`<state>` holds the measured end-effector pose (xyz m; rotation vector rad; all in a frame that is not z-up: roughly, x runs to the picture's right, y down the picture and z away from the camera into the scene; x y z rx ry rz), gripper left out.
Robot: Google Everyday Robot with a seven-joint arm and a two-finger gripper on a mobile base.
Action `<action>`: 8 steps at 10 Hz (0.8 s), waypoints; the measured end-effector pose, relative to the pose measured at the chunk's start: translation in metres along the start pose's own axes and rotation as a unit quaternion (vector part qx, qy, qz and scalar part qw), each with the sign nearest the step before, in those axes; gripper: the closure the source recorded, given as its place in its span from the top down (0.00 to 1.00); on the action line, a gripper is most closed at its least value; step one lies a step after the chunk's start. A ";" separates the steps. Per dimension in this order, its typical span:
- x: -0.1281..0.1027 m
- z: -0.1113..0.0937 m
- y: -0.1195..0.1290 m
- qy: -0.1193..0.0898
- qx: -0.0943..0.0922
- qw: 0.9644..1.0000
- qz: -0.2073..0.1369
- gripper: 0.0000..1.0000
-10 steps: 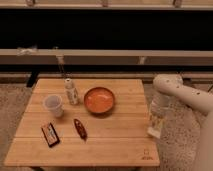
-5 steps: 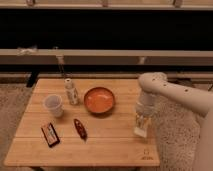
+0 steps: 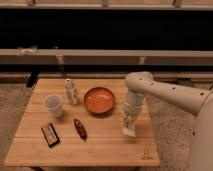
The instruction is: Wipe the white sponge on the table
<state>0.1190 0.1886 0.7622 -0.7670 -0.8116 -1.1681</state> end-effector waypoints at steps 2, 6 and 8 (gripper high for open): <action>0.000 0.000 0.000 0.000 0.000 1.000 0.000 0.33; 0.000 0.000 0.001 0.000 0.000 1.000 0.001 0.33; 0.000 0.000 0.001 0.000 0.000 1.000 0.001 0.33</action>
